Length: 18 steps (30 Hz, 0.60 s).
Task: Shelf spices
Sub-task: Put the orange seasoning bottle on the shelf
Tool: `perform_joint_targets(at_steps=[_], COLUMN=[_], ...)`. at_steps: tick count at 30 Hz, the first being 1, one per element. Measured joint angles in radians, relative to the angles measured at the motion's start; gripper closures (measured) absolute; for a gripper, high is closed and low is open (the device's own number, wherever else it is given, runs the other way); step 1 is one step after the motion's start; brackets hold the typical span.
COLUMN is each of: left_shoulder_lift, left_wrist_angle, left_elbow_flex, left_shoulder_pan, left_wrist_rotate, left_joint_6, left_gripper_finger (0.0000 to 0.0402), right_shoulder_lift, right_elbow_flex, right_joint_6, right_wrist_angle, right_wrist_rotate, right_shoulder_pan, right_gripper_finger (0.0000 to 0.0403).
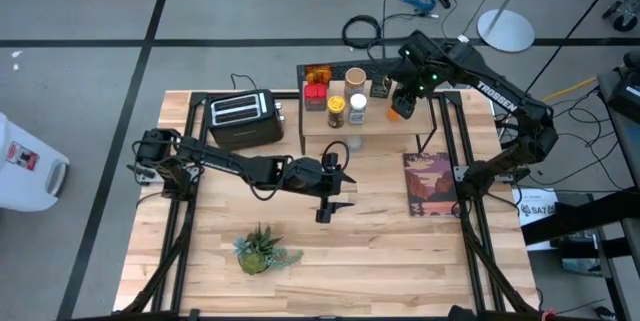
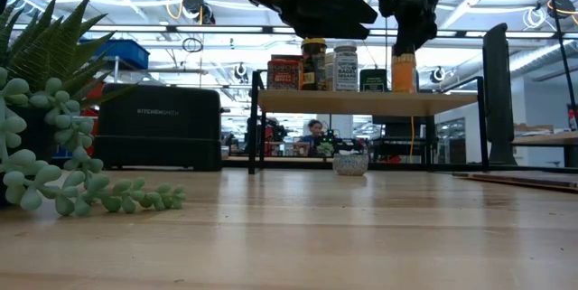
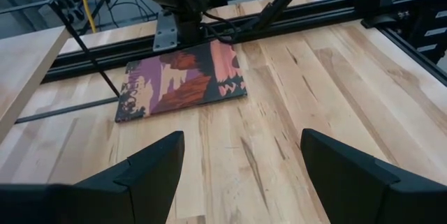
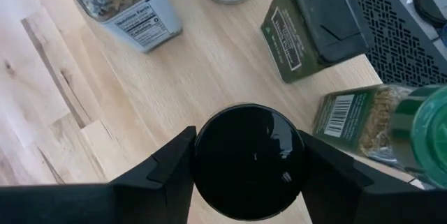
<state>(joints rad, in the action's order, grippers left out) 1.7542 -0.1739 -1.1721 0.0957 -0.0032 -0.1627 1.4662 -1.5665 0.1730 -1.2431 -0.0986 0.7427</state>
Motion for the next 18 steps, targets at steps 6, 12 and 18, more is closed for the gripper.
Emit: perform_joint_targets(at_steps=[6, 12, 18], left_shoulder_lift=[0.000, 0.000, 0.000], left_wrist_angle=[0.000, 0.000, 0.000], left_elbow_flex=[0.000, 0.000, 0.000], left_shoulder_pan=[0.003, 0.003, 0.003], left_wrist_rotate=[0.000, 0.000, 0.000], left_joint_6=[0.000, -0.001, -0.001], left_gripper_finger=[0.0107, 0.0107, 0.0107], right_shoulder_lift=[-0.004, -0.005, -0.005], right_elbow_flex=[0.002, 0.002, 0.003], right_joint_6=[0.000, 0.000, 0.000], right_wrist_angle=[0.005, 0.004, -0.001], right_wrist_rotate=[0.000, 0.000, 0.001], right_shoulder_pan=[-0.013, -0.015, -0.018], right_gripper_finger=[0.0204, 0.0200, 0.0175])
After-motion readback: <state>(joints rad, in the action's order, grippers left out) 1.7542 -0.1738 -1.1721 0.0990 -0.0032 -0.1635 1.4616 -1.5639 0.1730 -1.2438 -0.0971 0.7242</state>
